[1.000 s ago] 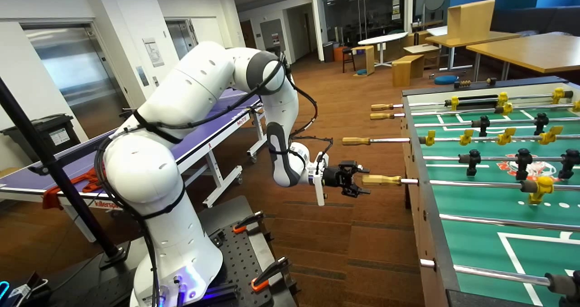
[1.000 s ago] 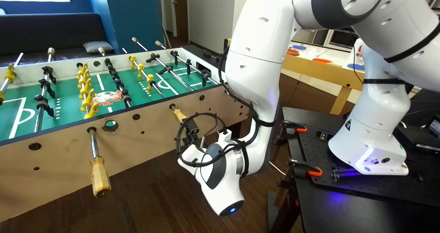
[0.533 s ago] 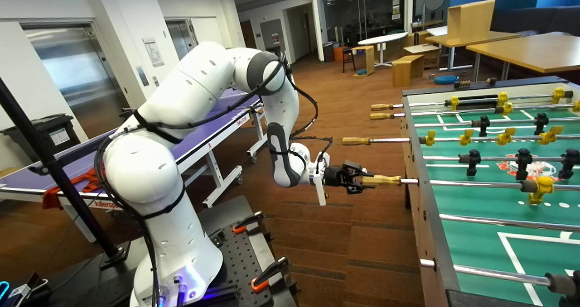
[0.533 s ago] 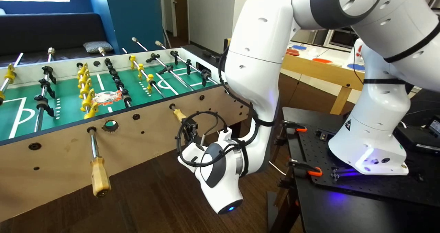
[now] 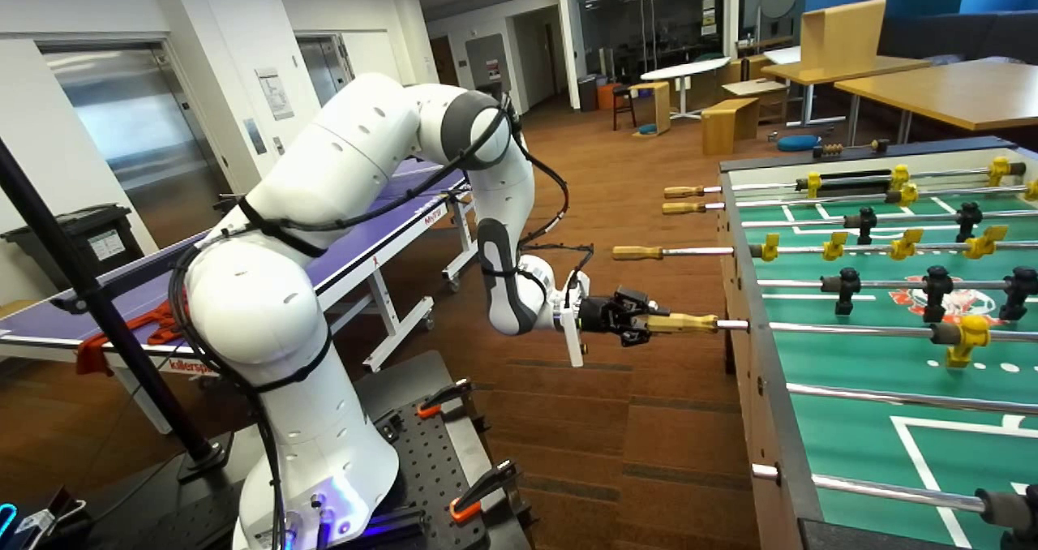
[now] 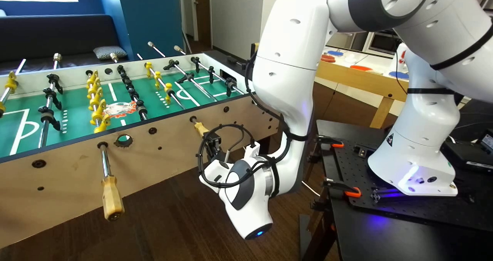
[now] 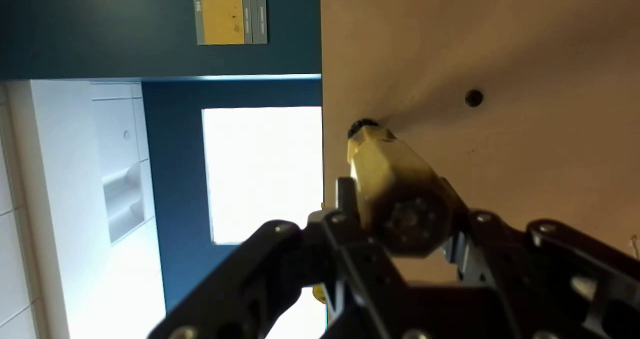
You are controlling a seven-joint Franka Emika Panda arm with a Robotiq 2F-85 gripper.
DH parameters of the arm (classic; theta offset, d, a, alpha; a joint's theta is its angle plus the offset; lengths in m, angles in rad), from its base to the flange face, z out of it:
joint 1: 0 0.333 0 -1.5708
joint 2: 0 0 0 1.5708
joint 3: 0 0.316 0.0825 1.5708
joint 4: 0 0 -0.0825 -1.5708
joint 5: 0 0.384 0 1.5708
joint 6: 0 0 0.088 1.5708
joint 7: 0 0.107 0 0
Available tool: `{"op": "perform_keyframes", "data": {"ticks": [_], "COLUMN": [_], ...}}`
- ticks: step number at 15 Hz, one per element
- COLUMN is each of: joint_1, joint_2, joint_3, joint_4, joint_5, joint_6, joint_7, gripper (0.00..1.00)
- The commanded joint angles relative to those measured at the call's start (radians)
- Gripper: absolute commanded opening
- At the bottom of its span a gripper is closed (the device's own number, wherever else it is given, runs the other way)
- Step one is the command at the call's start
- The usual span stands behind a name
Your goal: Turn the first wooden handle anti clockwise
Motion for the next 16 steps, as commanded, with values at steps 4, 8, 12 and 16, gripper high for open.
{"op": "perform_keyframes", "data": {"ticks": [4, 8, 12, 16], "joint_1": [-0.017, -0.008, -0.01, -0.006], "joint_2": [-0.086, -0.082, -0.09, -0.106], "joint_3": [0.016, 0.01, 0.013, 0.006], "joint_4": [-0.078, -0.085, -0.105, -0.134], "joint_5": [-0.012, -0.033, -0.063, -0.099], "joint_6": [0.018, 0.008, 0.014, 0.006], "joint_7": [-0.222, -0.415, -0.606, -0.818], "gripper": [0.15, 0.15, 0.15, 0.15]}}
